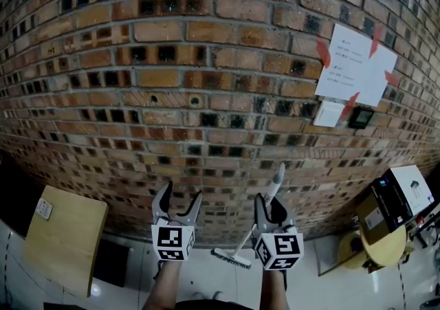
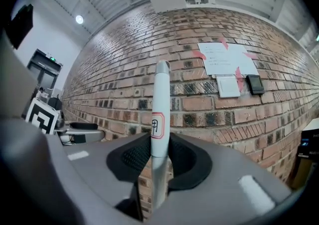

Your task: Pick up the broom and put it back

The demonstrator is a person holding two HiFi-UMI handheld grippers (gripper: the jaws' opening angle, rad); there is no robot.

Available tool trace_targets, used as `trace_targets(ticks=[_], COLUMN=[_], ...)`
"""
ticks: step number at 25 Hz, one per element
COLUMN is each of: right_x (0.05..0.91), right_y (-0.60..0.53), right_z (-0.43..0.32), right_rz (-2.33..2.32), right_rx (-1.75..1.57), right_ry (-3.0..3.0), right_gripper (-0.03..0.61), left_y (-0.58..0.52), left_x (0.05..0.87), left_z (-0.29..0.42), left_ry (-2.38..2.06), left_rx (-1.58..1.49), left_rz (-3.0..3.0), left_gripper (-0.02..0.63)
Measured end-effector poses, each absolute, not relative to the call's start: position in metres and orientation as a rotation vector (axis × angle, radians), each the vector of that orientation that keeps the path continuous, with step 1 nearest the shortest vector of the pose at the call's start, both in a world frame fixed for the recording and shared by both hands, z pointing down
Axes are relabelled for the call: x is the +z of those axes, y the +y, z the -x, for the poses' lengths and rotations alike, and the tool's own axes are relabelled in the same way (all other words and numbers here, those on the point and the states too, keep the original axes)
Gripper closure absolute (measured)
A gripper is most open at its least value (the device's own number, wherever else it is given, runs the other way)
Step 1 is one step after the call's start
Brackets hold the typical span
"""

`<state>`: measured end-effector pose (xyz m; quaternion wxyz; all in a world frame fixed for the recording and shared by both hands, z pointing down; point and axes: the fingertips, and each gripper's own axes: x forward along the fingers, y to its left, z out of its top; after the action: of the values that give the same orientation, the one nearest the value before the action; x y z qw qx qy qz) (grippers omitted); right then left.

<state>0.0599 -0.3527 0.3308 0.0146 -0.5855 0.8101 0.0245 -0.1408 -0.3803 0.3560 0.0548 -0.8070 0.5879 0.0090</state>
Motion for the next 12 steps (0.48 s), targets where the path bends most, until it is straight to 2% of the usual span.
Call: trace_targets(ticks=[12], right_x=[0.325], right_y=[-0.344], right_z=[-0.033], right_rz=[1.714], right_rx=[0.076], right_ry=[2.568], right_gripper=[0.476], left_y=[-0.37], left_x=[0.354], left_z=[0.153], left_ry=[1.792], left_rx=[0.019], left_rz=[2.438], left_gripper=[0.275])
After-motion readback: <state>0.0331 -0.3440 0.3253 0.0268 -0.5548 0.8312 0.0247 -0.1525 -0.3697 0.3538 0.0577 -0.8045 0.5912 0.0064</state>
